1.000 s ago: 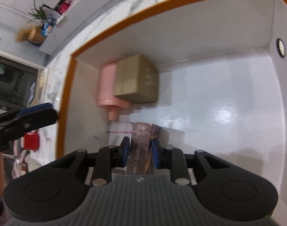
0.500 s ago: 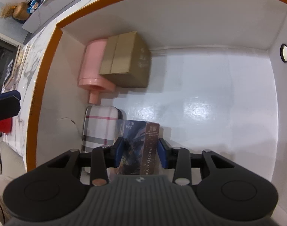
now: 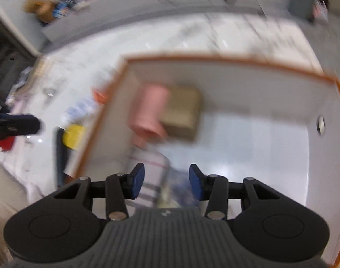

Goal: Organize rigid objects
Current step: 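Lower the dark card box into the orange box beside the plaid case and open the right tool, then grasp the white printed box with the right tool while the left tool grasps the CLEAR shampoo bottle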

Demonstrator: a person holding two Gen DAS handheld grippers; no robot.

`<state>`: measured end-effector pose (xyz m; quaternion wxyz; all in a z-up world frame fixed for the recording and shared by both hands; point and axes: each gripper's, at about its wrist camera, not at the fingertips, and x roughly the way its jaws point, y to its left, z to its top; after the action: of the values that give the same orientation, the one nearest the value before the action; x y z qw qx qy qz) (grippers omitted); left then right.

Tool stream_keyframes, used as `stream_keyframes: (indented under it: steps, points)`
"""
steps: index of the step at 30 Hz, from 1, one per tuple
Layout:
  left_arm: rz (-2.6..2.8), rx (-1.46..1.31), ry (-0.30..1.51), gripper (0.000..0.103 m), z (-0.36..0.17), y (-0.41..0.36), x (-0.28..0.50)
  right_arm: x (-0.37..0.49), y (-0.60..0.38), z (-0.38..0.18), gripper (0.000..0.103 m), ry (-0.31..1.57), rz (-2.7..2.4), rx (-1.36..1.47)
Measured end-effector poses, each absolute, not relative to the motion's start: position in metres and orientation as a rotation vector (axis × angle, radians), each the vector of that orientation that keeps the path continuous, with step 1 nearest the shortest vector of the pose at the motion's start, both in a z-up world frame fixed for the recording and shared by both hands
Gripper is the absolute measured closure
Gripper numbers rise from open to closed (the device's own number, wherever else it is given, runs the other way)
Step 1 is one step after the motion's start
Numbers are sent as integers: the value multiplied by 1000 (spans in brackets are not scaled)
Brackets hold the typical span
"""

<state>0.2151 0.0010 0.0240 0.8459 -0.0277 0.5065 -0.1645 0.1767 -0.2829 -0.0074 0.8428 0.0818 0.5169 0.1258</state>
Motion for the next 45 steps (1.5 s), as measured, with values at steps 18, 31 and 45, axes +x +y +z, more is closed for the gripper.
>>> stream_keyframes:
  steps: [18,31,45]
  points:
    - [-8,-377,1213,43,-82,90,229,177,-112,-19,60,1019,403,70]
    - [-78,-422,1223,52,-101,107,230,197,-87,-62,40,1014,222,12]
    - [-33,-288,1238,49,-98,116,217,198,-88,-80,39,1040,163,17]
